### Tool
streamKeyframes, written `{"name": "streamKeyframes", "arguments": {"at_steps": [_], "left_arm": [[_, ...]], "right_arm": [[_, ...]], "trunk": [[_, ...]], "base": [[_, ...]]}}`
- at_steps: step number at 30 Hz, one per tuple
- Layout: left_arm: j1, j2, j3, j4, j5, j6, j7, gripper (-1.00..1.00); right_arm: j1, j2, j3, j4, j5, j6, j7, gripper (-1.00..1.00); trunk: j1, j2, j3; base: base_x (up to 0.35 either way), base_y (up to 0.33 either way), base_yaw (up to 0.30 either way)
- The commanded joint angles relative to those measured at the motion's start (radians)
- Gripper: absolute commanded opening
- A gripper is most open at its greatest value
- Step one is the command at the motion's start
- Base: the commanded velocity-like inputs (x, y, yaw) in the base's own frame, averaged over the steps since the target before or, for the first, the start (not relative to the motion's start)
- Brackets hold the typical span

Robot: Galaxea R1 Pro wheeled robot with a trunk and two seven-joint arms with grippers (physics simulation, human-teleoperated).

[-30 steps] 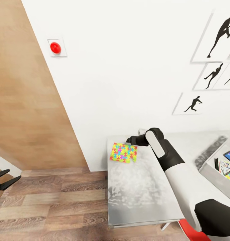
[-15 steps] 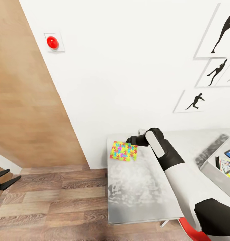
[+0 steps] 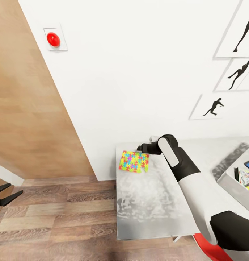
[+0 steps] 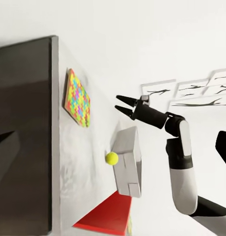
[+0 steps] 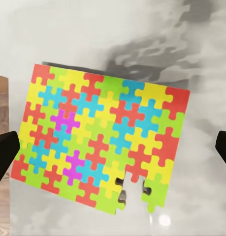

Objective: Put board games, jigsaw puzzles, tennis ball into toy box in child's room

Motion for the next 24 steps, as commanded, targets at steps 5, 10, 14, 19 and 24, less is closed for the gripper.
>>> {"name": "streamKeyframes", "arguments": {"at_steps": [5, 10, 14, 19, 24], "left_arm": [[0.000, 0.000, -0.001, 0.000, 0.003, 0.010, -0.001, 1.00], [0.000, 0.000, -0.001, 0.000, 0.003, 0.010, -0.001, 1.00], [0.000, 0.000, 0.000, 0.000, 0.003, 0.010, -0.001, 1.00], [0.000, 0.000, 0.000, 0.000, 0.003, 0.010, -0.001, 1.00], [0.000, 0.000, 0.000, 0.000, 0.003, 0.010, -0.001, 1.00]], "right_arm": [[-0.006, -0.001, 0.001, 0.005, -0.011, 0.001, -0.010, 1.00], [-0.008, 0.000, 0.001, 0.027, -0.011, 0.000, -0.010, 1.00], [-0.008, 0.000, 0.001, 0.038, -0.011, -0.005, -0.010, 1.00], [-0.008, -0.001, 0.001, 0.044, -0.011, -0.016, -0.009, 1.00], [-0.008, 0.000, 0.001, 0.044, -0.011, -0.018, -0.008, 1.00]], "trunk": [[0.000, -0.002, -0.010], [0.000, -0.002, -0.018], [0.000, -0.002, -0.025], [0.000, -0.002, -0.033], [0.000, -0.002, -0.041]], "base": [[0.000, 0.000, 0.000], [0.000, 0.000, 0.000], [0.000, 0.000, 0.000], [0.000, 0.000, 0.000], [0.000, 0.000, 0.000]]}}
